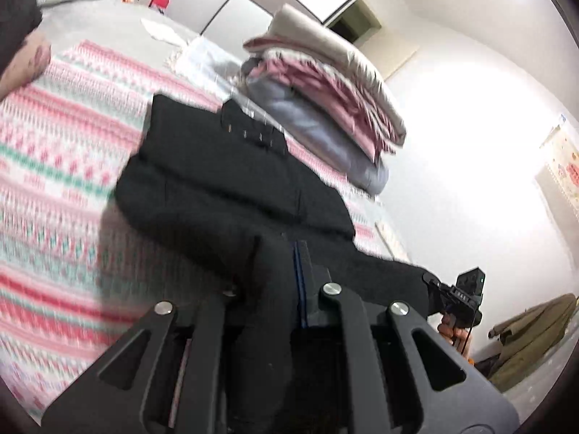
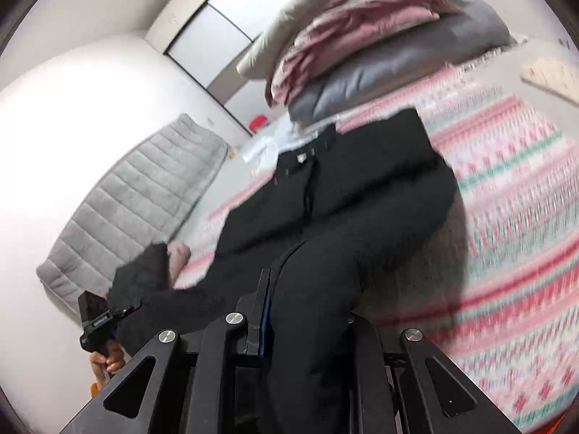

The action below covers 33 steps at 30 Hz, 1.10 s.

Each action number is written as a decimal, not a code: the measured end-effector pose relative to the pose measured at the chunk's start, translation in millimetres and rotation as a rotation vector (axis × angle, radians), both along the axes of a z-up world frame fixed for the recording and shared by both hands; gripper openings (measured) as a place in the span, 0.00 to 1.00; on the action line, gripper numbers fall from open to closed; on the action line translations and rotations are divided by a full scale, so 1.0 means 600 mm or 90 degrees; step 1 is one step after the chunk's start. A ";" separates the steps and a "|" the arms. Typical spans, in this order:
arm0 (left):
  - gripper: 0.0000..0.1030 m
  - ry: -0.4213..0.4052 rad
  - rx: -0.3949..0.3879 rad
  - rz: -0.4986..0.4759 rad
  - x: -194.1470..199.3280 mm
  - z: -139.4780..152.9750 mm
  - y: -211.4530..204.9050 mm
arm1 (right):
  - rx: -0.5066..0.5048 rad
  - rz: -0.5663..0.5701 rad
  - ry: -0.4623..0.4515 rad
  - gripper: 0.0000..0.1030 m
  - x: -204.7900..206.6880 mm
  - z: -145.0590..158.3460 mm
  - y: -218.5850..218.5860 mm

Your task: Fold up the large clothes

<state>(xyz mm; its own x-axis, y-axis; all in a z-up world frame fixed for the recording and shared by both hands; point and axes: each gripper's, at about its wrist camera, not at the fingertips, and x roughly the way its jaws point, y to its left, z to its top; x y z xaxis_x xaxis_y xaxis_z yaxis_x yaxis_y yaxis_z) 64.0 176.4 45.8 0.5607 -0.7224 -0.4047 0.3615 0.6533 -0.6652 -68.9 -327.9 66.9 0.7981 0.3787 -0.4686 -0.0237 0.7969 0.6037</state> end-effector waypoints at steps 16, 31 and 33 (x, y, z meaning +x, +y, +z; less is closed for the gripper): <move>0.14 -0.043 0.057 0.101 0.305 0.074 -0.026 | 0.012 -0.101 -0.032 0.17 0.246 0.099 -0.123; 0.18 0.080 0.144 0.161 0.562 -0.137 -0.091 | -0.041 -0.136 0.104 0.17 0.535 -0.068 -0.183; 0.19 0.100 0.137 0.168 0.575 -0.169 -0.091 | -0.040 -0.145 0.129 0.17 0.556 -0.102 -0.193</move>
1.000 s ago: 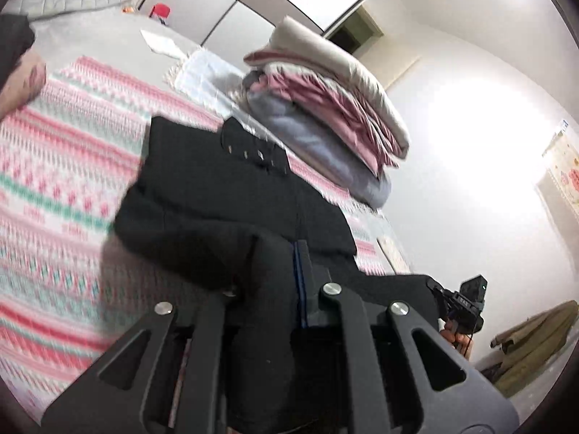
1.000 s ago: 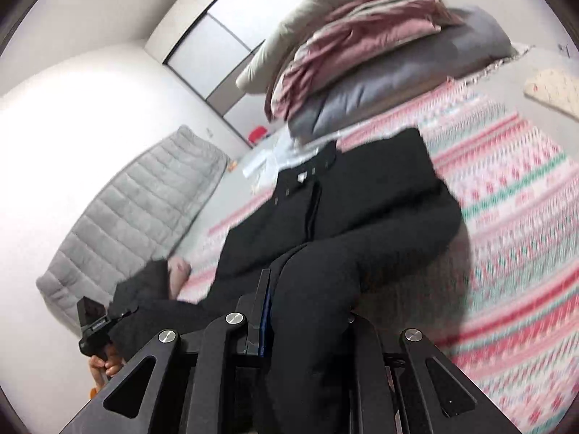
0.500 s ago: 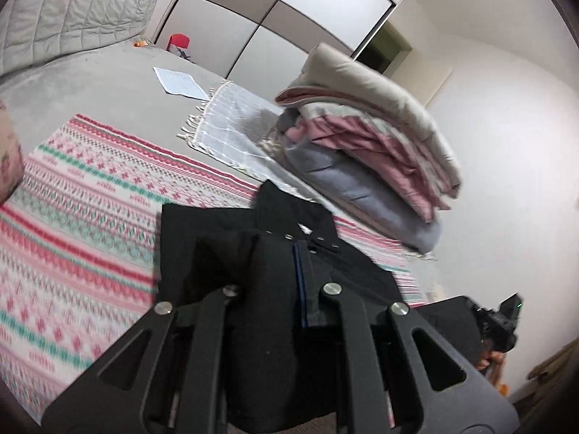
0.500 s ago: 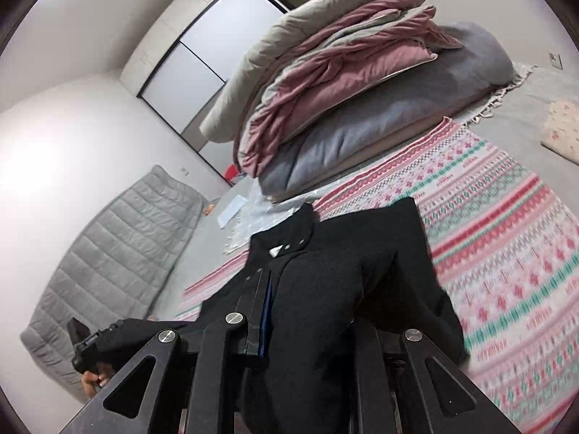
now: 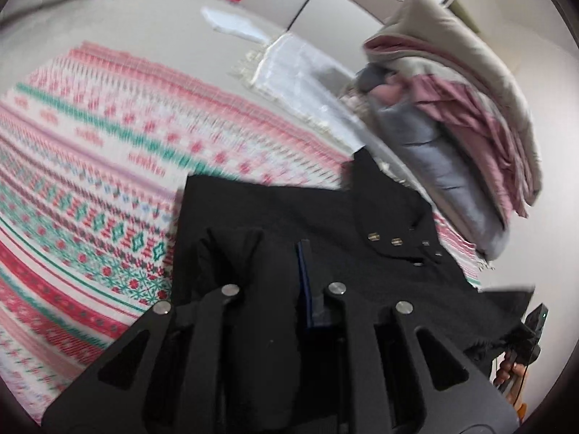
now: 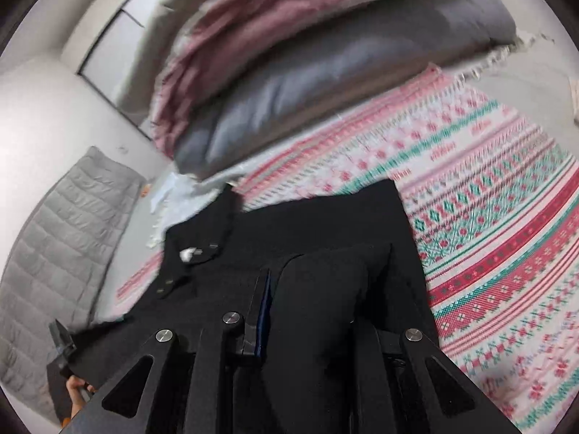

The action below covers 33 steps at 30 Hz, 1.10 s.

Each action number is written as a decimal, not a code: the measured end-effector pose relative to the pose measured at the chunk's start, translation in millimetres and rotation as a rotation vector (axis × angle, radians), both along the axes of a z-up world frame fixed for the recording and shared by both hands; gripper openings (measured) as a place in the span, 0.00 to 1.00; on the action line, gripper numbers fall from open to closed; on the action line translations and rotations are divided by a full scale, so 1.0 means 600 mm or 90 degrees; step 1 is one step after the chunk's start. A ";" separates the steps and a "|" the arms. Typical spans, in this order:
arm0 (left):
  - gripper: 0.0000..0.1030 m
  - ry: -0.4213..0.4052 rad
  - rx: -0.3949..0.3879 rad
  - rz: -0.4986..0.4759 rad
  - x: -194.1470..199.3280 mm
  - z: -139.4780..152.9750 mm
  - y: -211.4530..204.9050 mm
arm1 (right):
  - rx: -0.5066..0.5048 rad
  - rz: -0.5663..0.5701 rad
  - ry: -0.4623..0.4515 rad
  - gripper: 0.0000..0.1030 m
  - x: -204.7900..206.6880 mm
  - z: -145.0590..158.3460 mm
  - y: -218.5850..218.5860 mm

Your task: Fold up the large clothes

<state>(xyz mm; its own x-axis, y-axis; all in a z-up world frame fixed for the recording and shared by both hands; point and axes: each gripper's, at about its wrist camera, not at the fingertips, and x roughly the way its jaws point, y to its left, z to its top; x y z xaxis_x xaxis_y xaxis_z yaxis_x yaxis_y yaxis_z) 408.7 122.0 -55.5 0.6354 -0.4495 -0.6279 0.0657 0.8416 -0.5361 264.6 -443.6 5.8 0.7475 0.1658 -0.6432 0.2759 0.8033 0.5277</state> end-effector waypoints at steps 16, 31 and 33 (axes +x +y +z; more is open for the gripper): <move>0.71 -0.049 0.042 -0.015 -0.090 0.051 0.057 | 0.079 -0.013 -0.017 0.66 -0.076 0.029 -0.067; 0.83 0.070 -0.012 -0.106 -0.099 -0.088 0.066 | 0.102 0.046 0.093 0.73 -0.122 -0.104 -0.059; 0.78 0.071 -0.036 -0.129 -0.094 -0.091 0.044 | 0.132 0.042 0.073 0.62 -0.112 -0.111 -0.058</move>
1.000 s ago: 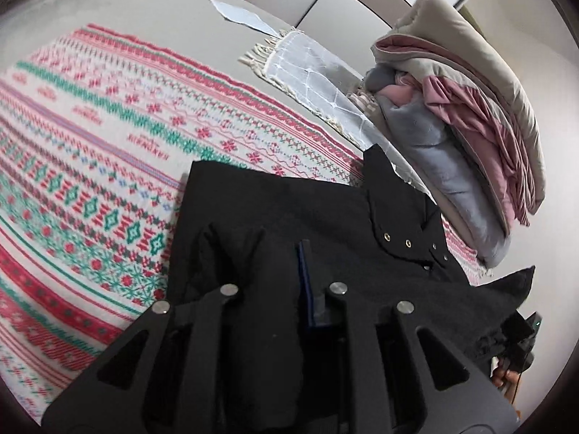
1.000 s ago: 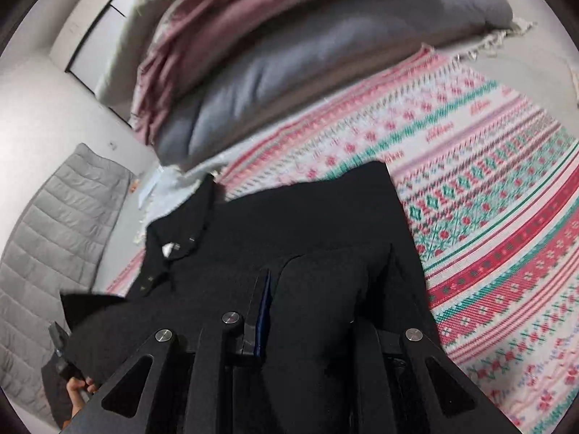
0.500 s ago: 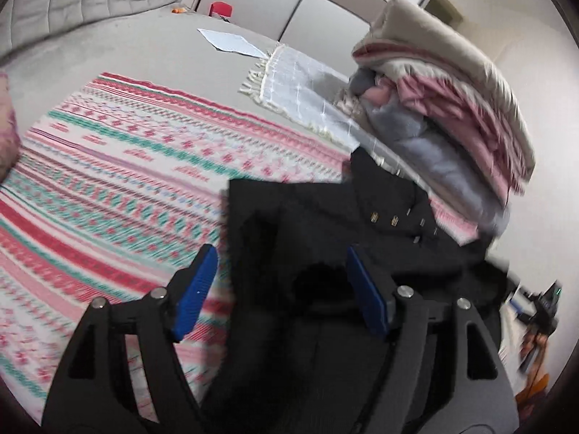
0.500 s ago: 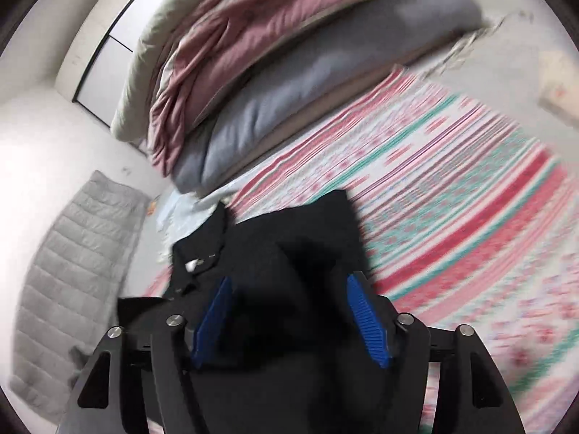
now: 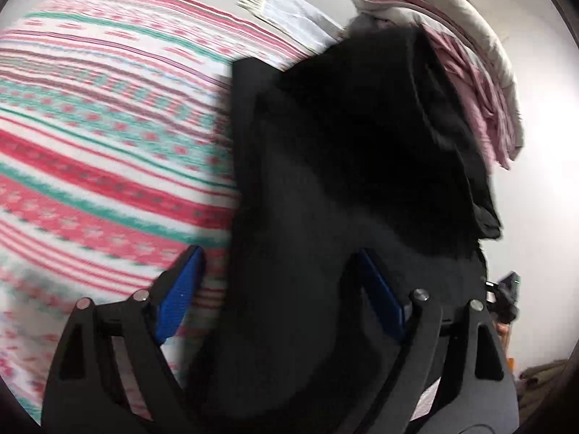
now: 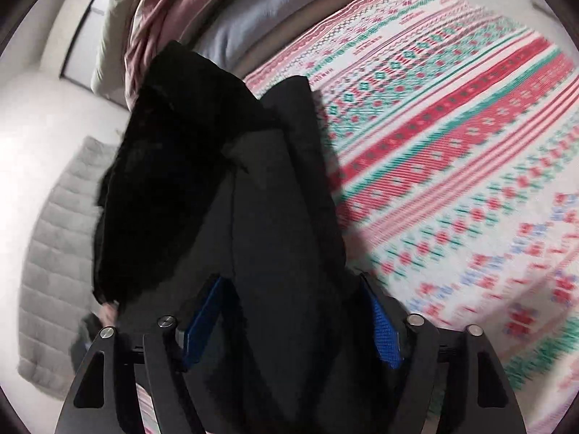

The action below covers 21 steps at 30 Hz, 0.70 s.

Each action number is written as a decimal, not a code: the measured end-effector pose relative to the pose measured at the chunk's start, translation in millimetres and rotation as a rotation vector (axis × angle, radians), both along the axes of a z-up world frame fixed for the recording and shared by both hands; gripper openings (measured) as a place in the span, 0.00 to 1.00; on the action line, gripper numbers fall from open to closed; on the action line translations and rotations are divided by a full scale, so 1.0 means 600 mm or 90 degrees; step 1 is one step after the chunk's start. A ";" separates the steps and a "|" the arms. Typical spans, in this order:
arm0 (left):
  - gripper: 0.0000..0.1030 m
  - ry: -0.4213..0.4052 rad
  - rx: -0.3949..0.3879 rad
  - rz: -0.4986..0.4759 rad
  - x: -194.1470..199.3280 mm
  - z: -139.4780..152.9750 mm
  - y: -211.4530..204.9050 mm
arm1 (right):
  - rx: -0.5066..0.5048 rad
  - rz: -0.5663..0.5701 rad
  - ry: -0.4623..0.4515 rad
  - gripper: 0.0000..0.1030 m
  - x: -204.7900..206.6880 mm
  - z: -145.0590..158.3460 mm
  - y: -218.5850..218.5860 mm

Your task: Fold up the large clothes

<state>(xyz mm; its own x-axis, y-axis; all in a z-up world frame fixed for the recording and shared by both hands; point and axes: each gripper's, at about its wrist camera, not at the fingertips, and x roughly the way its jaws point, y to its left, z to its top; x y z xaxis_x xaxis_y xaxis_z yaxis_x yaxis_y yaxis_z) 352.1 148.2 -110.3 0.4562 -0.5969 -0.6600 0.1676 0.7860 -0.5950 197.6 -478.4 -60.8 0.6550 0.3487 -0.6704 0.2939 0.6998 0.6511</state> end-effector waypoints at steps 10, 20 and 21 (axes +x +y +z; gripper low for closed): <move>0.28 -0.039 -0.072 0.051 -0.063 0.110 -0.004 | 0.076 -0.044 -0.122 0.23 -0.038 0.084 0.030; 0.32 0.004 -0.049 -0.019 -0.264 0.140 0.083 | 0.010 0.044 -0.070 0.24 -0.219 0.192 0.106; 0.33 0.018 -0.037 -0.026 -0.282 0.119 0.084 | 0.009 0.048 -0.060 0.25 -0.237 0.183 0.109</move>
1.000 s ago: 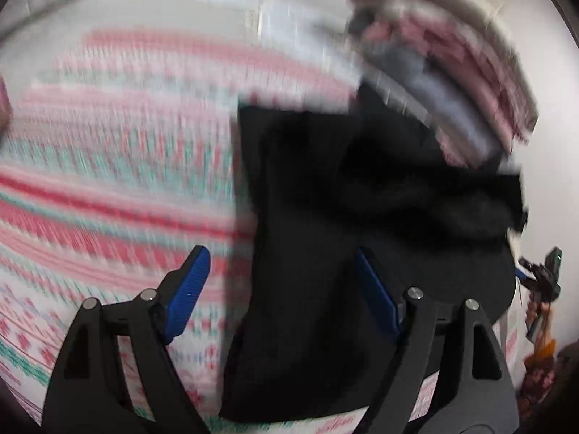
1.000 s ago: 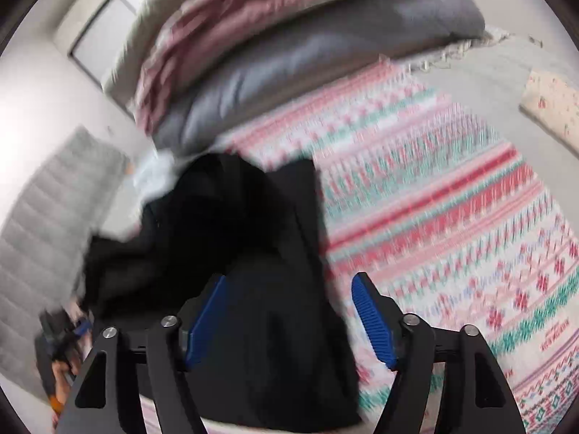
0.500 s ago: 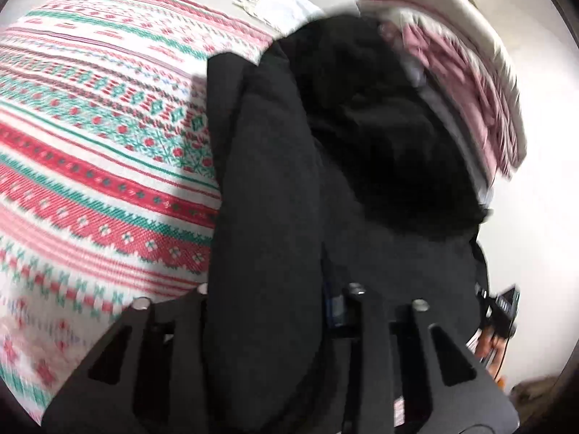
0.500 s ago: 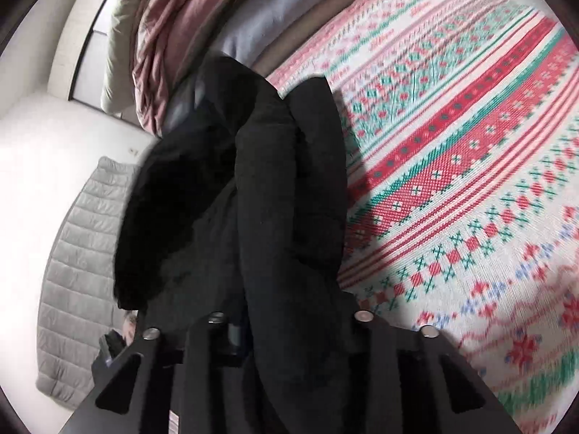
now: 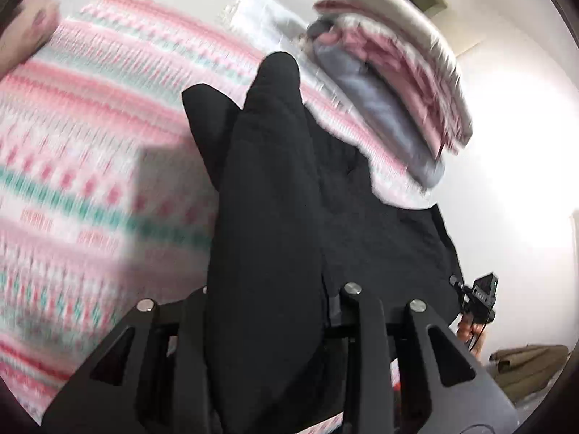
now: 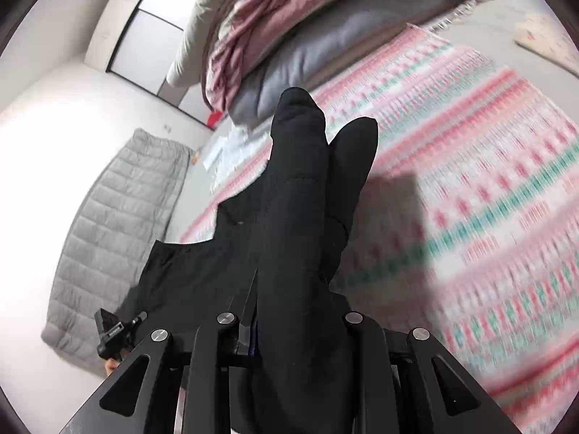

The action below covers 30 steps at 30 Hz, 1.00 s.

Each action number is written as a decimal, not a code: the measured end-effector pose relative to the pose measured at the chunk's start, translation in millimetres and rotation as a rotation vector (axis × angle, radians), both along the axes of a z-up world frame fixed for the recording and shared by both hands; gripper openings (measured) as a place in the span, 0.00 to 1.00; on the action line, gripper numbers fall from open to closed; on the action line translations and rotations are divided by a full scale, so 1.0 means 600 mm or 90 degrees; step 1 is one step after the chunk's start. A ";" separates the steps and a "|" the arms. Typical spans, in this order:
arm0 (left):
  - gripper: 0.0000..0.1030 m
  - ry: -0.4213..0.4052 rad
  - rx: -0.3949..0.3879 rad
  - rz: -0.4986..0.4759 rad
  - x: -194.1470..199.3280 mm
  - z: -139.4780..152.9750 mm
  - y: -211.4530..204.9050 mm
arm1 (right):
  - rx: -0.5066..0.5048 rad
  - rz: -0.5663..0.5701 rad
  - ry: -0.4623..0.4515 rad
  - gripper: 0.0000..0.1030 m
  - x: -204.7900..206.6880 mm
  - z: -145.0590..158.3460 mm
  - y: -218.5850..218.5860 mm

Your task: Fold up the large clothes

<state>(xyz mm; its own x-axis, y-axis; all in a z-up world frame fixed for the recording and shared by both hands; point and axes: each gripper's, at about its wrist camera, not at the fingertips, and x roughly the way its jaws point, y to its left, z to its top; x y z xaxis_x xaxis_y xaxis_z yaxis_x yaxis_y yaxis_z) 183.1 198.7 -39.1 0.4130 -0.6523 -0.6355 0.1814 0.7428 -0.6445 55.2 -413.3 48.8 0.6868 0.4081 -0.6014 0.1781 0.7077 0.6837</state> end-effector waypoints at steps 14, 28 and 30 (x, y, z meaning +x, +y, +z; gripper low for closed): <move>0.67 -0.041 0.149 0.066 0.021 -0.046 0.012 | -0.180 -0.074 0.153 0.65 -0.016 -0.088 -0.012; 0.07 -0.190 0.182 0.163 0.140 -0.010 -0.078 | -0.270 -0.137 0.006 0.07 0.144 -0.082 0.038; 0.07 -0.264 0.187 0.173 0.121 0.031 -0.089 | -0.276 -0.179 -0.066 0.07 0.120 -0.050 0.044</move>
